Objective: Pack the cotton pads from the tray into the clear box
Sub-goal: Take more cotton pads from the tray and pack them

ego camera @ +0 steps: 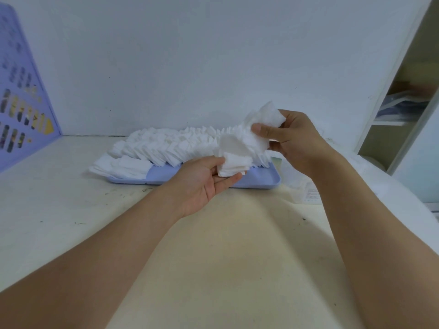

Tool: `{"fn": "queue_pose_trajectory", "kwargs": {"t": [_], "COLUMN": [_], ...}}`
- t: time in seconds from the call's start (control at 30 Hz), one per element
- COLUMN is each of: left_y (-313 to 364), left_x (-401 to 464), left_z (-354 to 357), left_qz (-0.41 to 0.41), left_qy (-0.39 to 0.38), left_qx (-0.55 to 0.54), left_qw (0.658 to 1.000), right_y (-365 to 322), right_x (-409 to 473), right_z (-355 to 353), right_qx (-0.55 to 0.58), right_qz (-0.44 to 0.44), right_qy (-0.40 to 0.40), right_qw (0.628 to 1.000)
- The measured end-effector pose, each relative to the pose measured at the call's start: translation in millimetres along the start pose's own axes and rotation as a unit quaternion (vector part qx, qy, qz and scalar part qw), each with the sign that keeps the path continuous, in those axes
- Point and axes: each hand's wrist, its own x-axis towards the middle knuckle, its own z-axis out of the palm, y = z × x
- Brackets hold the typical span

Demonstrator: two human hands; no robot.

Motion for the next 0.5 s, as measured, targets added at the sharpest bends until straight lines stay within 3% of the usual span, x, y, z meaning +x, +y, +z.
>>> {"fn": "queue_pose_trajectory", "kwargs": {"t": [0.1, 0.17, 0.3, 0.5], "left_y": [0, 0, 0, 2], "left_x": [0, -1, -4, -5], "left_z": [0, 1, 3, 7], "left_qz": [0.009, 0.017, 0.027, 0.006], "left_qy": [0.01, -0.002, -0.028, -0.007], "left_qx": [0.008, 0.03, 0.078, 0.036], "left_qw": [1.0, 0.999, 0.996, 0.999], "right_y": [-5, -1, 7, 8], "right_x": [-1, -2, -1, -1], "right_z": [-5, 2, 15, 16], "right_qx": [0.046, -0.006, -0.124, -0.141], "right_qz": [0.022, 0.022, 0.0, -0.018], "right_qy": [-0.05, -0.076, -0.063, -0.054], "right_qw": [0.997, 0.997, 0.99, 0.988]}}
